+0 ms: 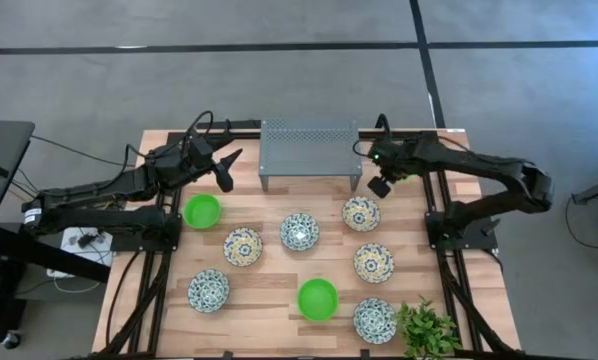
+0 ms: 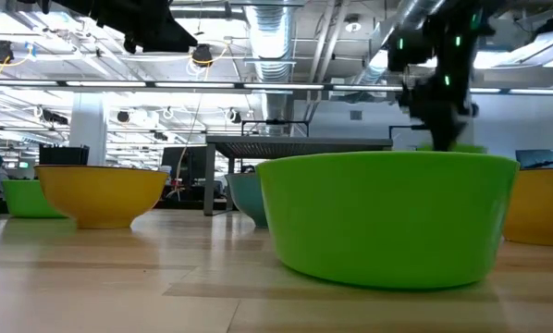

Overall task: Pick & Place Mini bowls
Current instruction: Put the top right green bowl on the shelf

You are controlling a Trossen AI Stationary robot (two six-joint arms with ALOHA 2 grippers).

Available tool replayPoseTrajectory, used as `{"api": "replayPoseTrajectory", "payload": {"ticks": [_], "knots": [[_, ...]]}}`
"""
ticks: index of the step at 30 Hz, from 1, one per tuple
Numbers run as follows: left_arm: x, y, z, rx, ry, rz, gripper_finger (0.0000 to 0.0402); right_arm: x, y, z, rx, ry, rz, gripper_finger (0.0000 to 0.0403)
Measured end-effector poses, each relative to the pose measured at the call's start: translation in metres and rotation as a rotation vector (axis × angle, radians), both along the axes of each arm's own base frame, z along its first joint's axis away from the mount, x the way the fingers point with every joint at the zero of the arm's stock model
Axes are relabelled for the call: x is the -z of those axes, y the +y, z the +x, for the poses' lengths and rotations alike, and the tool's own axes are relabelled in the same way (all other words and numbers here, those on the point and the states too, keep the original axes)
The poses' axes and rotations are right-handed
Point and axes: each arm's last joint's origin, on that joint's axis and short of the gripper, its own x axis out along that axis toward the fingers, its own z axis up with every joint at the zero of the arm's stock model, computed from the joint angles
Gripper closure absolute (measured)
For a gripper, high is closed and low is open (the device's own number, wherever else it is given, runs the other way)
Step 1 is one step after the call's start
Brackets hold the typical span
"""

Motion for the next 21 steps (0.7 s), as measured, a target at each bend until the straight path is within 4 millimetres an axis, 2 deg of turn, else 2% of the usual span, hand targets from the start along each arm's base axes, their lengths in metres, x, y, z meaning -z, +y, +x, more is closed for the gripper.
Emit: {"api": "replayPoseTrajectory", "payload": {"ticks": [5,9,12,15,19,21], "knots": [[0.0,0.0,0.0,0.001,0.001,0.0,0.0215,-0.048,0.011,0.013,-0.248,-0.143,-0.143,0.04],[0.0,0.0,0.0,0.001,0.001,0.0,0.022,-0.067,0.016,0.028,-0.448,-0.173,-0.25,0.04],[0.0,0.0,0.0,0.001,0.001,0.0,0.0224,-0.067,0.014,0.046,-0.512,-0.221,-0.312,0.0401],[0.0,0.0,0.0,0.0,0.001,-0.001,0.0228,-0.056,0.01,0.062,-0.519,-0.215,-0.302,0.0401],[0.0,0.0,0.0,0.001,0.001,0.0,0.0234,-0.036,0.0,0.072,-0.508,-0.136,-0.25,0.0401],[0.0,0.0,0.0,0.0,0.001,0.0,0.0237,-0.034,-0.005,0.078,-0.504,-0.13,-0.223,0.0401]]}}
